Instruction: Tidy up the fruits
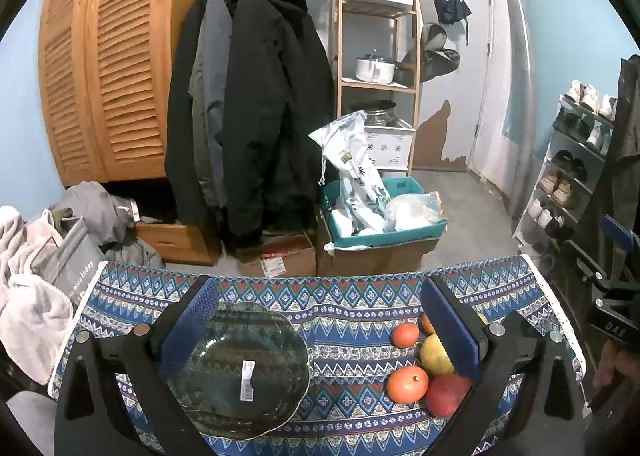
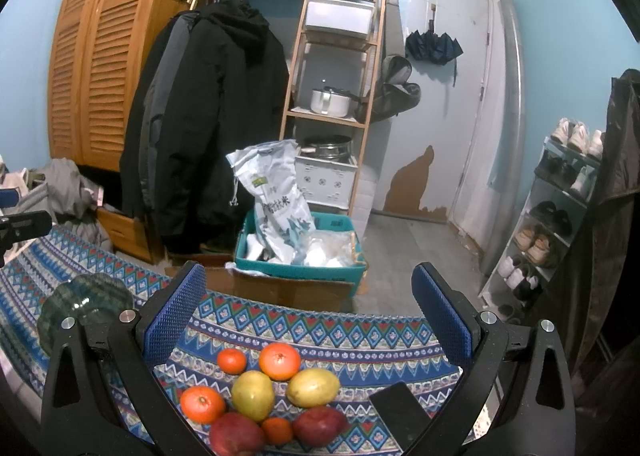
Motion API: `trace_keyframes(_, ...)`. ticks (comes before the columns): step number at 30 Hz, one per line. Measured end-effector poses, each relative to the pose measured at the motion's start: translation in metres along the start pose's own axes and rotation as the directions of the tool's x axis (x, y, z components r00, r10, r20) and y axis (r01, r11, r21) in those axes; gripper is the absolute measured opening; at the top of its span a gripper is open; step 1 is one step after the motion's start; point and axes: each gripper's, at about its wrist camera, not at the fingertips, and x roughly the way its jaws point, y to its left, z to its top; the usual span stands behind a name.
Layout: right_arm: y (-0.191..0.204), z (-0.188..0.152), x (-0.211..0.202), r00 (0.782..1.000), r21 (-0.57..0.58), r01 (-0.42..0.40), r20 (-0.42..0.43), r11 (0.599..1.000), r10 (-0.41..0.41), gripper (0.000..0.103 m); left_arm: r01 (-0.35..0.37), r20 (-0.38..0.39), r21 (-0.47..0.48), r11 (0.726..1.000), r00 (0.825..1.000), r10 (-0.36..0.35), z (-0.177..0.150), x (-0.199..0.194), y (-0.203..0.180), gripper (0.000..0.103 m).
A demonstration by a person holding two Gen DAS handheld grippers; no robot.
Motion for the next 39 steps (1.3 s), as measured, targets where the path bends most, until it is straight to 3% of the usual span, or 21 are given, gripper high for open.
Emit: trace_keyframes(39,0.0013,0.0005,-0.0006,1.000,-0.009,0.004,0.000,1.000,-0.004,0.101,-0.008,-0.003,0.005,1.000,1.000,0.008,0.0000,0.0002,-0.0023,0.102)
